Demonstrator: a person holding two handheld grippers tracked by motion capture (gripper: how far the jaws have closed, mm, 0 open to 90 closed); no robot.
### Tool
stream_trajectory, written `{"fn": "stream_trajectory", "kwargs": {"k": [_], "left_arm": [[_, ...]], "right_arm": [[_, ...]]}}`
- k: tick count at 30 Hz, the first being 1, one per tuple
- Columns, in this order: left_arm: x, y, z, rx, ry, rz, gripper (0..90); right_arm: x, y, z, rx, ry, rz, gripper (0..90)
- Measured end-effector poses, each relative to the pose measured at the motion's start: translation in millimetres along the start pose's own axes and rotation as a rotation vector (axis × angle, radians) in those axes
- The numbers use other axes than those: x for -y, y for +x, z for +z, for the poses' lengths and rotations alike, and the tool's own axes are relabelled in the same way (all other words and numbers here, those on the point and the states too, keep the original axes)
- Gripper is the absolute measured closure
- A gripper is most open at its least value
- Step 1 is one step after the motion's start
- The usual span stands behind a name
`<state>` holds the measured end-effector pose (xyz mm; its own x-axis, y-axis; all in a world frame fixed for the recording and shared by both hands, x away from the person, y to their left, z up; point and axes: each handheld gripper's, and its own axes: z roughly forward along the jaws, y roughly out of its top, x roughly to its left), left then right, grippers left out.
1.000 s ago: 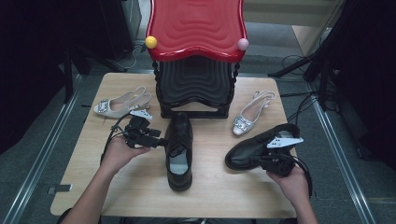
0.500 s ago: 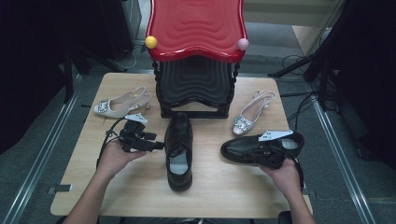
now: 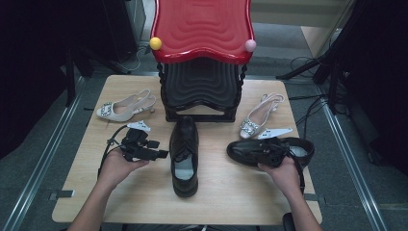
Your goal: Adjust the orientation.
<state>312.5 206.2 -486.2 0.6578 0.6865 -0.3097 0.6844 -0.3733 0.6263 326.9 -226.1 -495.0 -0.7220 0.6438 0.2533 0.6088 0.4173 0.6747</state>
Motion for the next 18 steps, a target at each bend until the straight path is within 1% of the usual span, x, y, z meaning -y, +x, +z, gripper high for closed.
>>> {"fn": "stream_trajectory", "kwargs": {"k": [3,5,8,13,15,18], "left_arm": [[-0.1,-0.7,0.4,0.002,0.001,0.001,36.8],[-0.1,-0.4,0.4,0.004,0.0,0.002,36.8],[-0.3,0.8,-0.1,0.004,0.0,0.0,36.8],[-3.3,2.8,1.1,0.007,-0.001,0.002,36.7],[-4.9,2.7,2.5,0.009,0.003,0.006,36.7],[-7.9,2.5,4.3,0.013,0.006,0.012,36.7]], "right_arm": [[-0.5,0.3,-0.3,-0.003,0.0,0.001,90.0],[0.0,0.6,-2.5,0.006,0.002,0.001,90.0],[1.4,0.3,-8.9,0.033,0.001,-0.005,90.0],[2.3,-1.3,-32.8,0.064,-0.054,0.023,90.0],[2.0,-0.5,-42.3,0.1,-0.058,-0.001,90.0],[1.7,-2.0,-57.2,0.131,-0.088,0.012,90.0]]}}
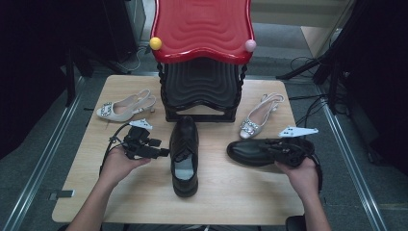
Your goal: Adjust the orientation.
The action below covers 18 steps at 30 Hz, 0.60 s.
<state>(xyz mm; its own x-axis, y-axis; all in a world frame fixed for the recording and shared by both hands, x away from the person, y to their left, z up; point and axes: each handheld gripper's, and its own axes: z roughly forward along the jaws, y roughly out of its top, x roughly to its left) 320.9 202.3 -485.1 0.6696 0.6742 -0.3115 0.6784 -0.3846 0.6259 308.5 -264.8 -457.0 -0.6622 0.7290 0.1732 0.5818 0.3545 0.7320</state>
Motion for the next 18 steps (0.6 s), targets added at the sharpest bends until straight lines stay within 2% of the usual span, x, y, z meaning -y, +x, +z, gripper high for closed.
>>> {"fn": "stream_trajectory", "kwargs": {"k": [3,6,7,11,14,18], "left_arm": [[-0.9,0.6,1.7,0.005,-0.011,-0.004,36.7],[-3.4,2.2,3.6,0.001,0.001,-0.002,36.8],[-3.8,2.4,3.7,0.004,0.001,-0.003,36.8],[-5.4,2.7,3.9,0.002,-0.002,-0.002,36.8],[-6.1,3.1,4.4,-0.002,-0.001,0.002,36.8],[-6.6,3.5,5.2,-0.001,0.002,0.003,36.8]], "right_arm": [[-1.3,-5.2,-15.6,0.035,-0.026,0.022,90.0],[-0.2,-12.0,-32.5,0.089,-0.05,0.033,90.0],[2.0,-16.5,-40.7,0.113,-0.062,0.049,90.0],[11.4,-29.5,-57.3,0.158,-0.089,0.084,90.0],[18.9,-40.1,-64.2,0.187,-0.09,0.118,90.0],[28.7,-53.7,-55.4,0.196,-0.047,0.149,90.0]]}}
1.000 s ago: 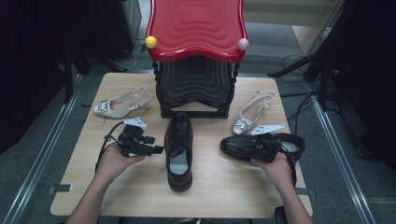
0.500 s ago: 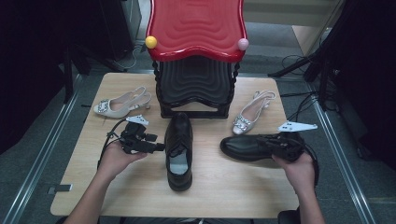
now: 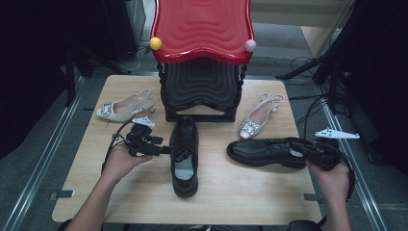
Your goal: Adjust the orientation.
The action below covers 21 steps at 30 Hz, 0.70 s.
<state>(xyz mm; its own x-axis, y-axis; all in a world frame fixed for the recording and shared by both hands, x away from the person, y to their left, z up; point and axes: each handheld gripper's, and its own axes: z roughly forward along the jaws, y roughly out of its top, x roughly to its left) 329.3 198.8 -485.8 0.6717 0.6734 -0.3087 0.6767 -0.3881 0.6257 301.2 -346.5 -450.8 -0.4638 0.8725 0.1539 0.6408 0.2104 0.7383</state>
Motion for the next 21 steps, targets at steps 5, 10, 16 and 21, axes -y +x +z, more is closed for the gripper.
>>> {"fn": "stream_trajectory", "kwargs": {"k": [5,10,16,21], "left_arm": [[0.1,0.5,-1.1,0.0,-0.003,0.0,36.9],[0.3,1.2,-1.2,0.001,-0.006,-0.004,36.8],[0.0,1.6,-2.3,0.0,-0.012,-0.007,36.9],[-0.4,2.8,-2.3,0.005,-0.012,-0.007,36.9]], "right_arm": [[4.4,3.5,18.5,0.008,0.074,-0.019,90.0],[5.0,8.3,14.7,-0.004,0.073,-0.023,90.0],[6.7,20.3,12.8,-0.053,0.099,-0.035,90.0],[9.2,37.0,14.9,-0.113,0.124,-0.056,90.0]]}}
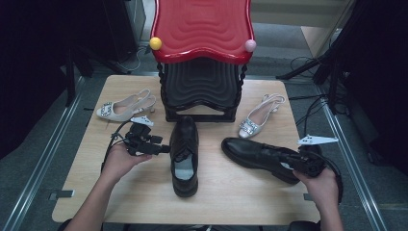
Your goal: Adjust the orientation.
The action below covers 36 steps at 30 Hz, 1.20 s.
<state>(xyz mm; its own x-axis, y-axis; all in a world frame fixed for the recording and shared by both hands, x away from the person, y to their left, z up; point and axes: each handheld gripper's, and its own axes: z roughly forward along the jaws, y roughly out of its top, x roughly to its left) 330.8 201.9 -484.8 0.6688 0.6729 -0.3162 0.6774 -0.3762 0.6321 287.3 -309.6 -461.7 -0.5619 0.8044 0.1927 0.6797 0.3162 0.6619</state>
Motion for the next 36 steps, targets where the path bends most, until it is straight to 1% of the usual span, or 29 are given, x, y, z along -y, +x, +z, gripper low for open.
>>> {"fn": "stream_trajectory", "kwargs": {"k": [1,3,6,8,10,12,14,18,19,20,21,22,24,26,29,30,31,32,36], "left_arm": [[-0.2,-0.1,0.1,0.0,0.0,-0.001,36.9],[-0.7,-0.1,0.1,0.001,-0.004,0.0,36.9],[-1.4,0.1,0.0,0.004,-0.005,0.004,37.0],[-1.9,0.2,0.1,0.006,-0.009,0.002,37.0],[-2.6,0.1,-0.1,0.01,-0.006,0.003,37.0],[-3.3,-0.3,-0.3,0.011,-0.007,0.003,37.0],[-4.0,-0.1,-0.8,0.014,-0.007,0.009,37.0],[-4.8,0.5,-1.8,0.014,-0.009,0.008,37.0],[-5.1,0.6,-2.0,0.015,-0.009,0.007,37.0],[-5.5,0.6,-2.1,0.014,-0.009,0.008,37.0],[-5.9,0.6,-2.4,0.012,-0.01,0.012,37.0],[-6.4,0.4,-2.7,0.006,-0.01,0.015,37.0],[-6.9,1.1,-1.7,0.009,-0.013,0.011,37.0],[-7.6,1.5,0.6,0.01,-0.006,0.009,37.0],[-8.5,0.8,2.2,0.009,0.0,0.018,37.0],[-8.6,0.6,2.4,0.008,-0.001,0.017,37.0],[-8.8,0.5,2.7,0.011,-0.003,0.017,37.0],[-9.0,0.5,2.8,0.009,-0.002,0.018,37.0],[-8.9,0.6,2.7,0.008,-0.003,0.016,37.1]], "right_arm": [[-0.1,3.7,1.5,-0.016,0.007,-0.009,90.0],[-0.6,12.4,5.0,-0.027,0.015,-0.026,90.0],[-0.8,20.4,8.6,-0.047,0.017,-0.045,90.0],[0.2,23.1,8.7,-0.037,0.014,-0.042,90.0],[1.1,22.8,7.3,-0.039,0.01,-0.038,90.0],[1.6,22.0,3.5,-0.036,0.007,-0.039,87.9],[2.4,20.5,-4.0,-0.036,-0.001,-0.034,85.0],[6.5,21.6,-18.9,-0.057,-0.053,-0.027,79.3],[7.1,23.3,-20.8,-0.064,-0.06,-0.027,76.4],[7.8,25.2,-21.1,-0.06,-0.061,-0.032,73.5],[8.5,27.2,-20.2,-0.052,-0.057,-0.038,72.2],[9.5,28.8,-18.2,-0.056,-0.046,-0.039,70.9],[11.9,31.7,-13.5,-0.067,-0.04,-0.047,69.0],[12.9,33.7,-7.5,-0.061,-0.027,-0.051,66.6],[10.6,36.6,3.6,-0.064,-0.005,-0.054,65.9],[8.2,38.3,5.8,-0.056,-0.01,-0.058,65.4],[7.3,38.4,6.7,-0.059,-0.017,-0.057,64.7],[5.2,38.6,9.2,-0.067,-0.012,-0.039,64.8],[0.9,41.7,25.7,-0.061,0.024,-0.028,64.6]]}}
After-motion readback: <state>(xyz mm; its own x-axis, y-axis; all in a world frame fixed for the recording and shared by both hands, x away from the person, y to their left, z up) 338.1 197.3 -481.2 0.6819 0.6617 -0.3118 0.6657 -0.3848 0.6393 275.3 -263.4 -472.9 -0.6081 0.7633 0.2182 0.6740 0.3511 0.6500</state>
